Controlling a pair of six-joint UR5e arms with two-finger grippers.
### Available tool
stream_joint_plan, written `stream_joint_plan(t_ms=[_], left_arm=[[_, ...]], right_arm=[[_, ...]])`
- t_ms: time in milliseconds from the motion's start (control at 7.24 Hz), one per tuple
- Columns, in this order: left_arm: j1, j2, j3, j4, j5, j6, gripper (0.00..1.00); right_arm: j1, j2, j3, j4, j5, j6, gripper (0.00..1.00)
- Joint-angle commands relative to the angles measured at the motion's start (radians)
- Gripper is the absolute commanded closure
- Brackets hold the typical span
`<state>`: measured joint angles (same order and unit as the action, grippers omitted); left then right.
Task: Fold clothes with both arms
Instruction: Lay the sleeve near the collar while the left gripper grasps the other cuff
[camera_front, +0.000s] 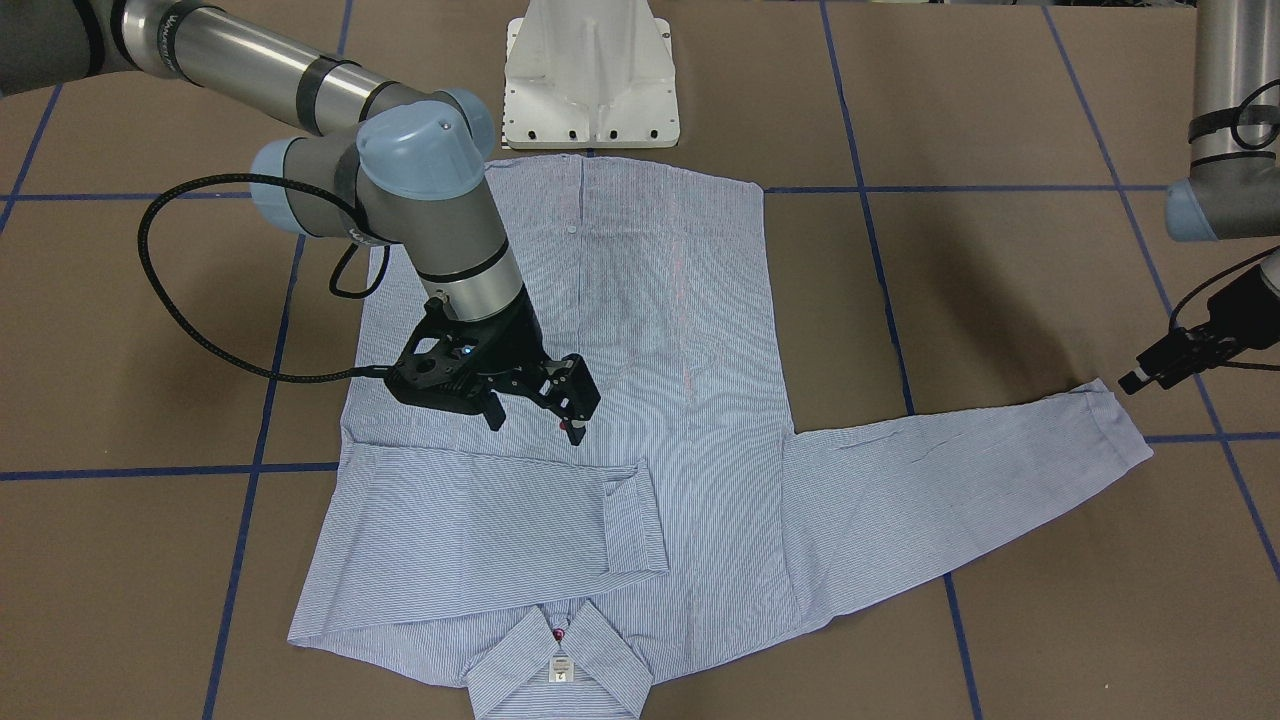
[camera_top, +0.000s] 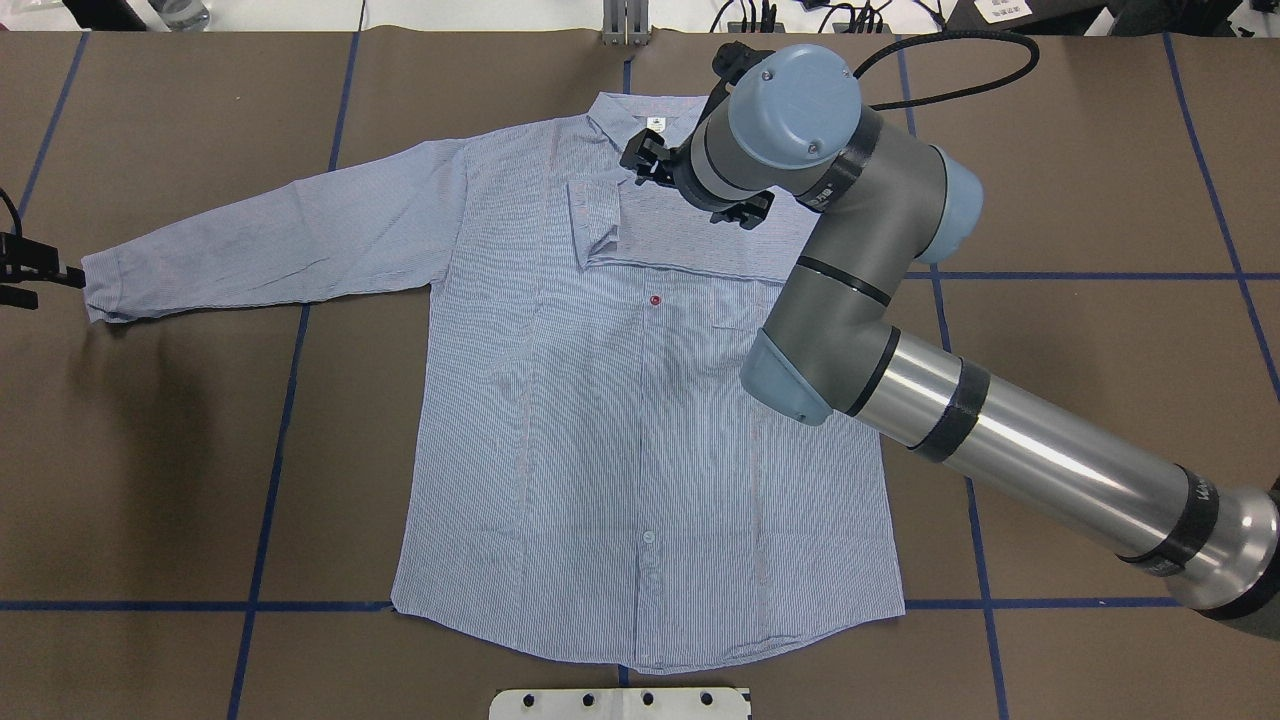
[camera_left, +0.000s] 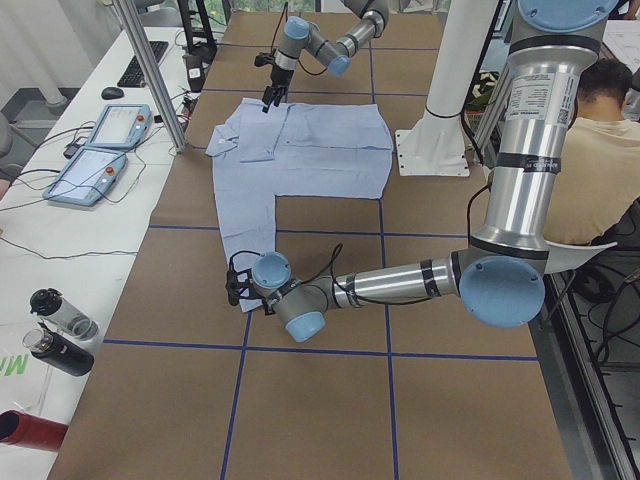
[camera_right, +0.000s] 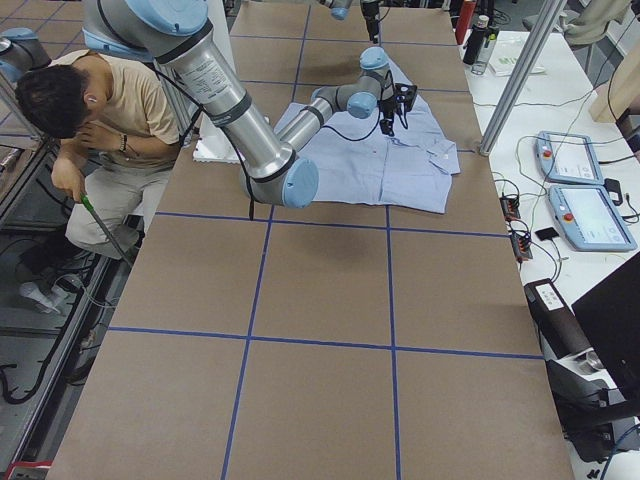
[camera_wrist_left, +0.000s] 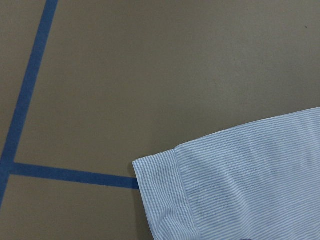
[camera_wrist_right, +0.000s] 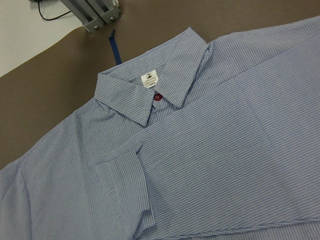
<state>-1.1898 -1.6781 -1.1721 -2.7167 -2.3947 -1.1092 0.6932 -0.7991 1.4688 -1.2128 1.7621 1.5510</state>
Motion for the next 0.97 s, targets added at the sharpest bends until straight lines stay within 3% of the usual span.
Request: stream_joint_plan(t_ms=[0, 553, 829], left_arm=[[0.042, 0.008, 0.000, -0.008, 0.000, -0.092, 0.36], [0.047, -0.005, 0.005, -0.006, 0.051, -0.157, 0.42], [0.047, -0.005, 0.005, -0.006, 0.052, -0.161, 0.51]], right_arm=[[0.003, -0.032, 0.037, -0.001, -0.001, -0.002, 0.00], [0.002, -0.054, 0.056, -0.002, -0.003, -0.002, 0.00], [0.002, -0.057, 0.056, -0.002, -0.004, -0.002, 0.00]])
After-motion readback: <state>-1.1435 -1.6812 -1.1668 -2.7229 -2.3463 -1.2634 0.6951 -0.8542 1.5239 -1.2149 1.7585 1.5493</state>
